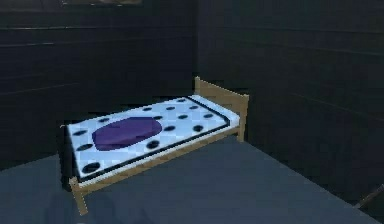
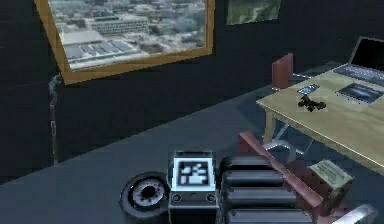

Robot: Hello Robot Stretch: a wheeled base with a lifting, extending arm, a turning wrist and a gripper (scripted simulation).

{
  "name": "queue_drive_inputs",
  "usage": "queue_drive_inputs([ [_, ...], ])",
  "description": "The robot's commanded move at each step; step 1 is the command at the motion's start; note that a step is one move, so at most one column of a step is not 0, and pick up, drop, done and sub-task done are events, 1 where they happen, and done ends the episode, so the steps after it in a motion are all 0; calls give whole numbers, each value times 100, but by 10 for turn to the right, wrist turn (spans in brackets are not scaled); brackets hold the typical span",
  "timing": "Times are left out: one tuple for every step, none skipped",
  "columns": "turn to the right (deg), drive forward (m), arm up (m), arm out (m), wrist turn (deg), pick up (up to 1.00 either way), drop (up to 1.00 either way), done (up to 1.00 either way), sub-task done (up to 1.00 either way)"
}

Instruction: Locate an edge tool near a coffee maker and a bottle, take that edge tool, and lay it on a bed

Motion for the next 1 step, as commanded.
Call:
queue_drive_inputs([
  [90, 0, 0, 0, 0, 0, 0, 0, 0],
])
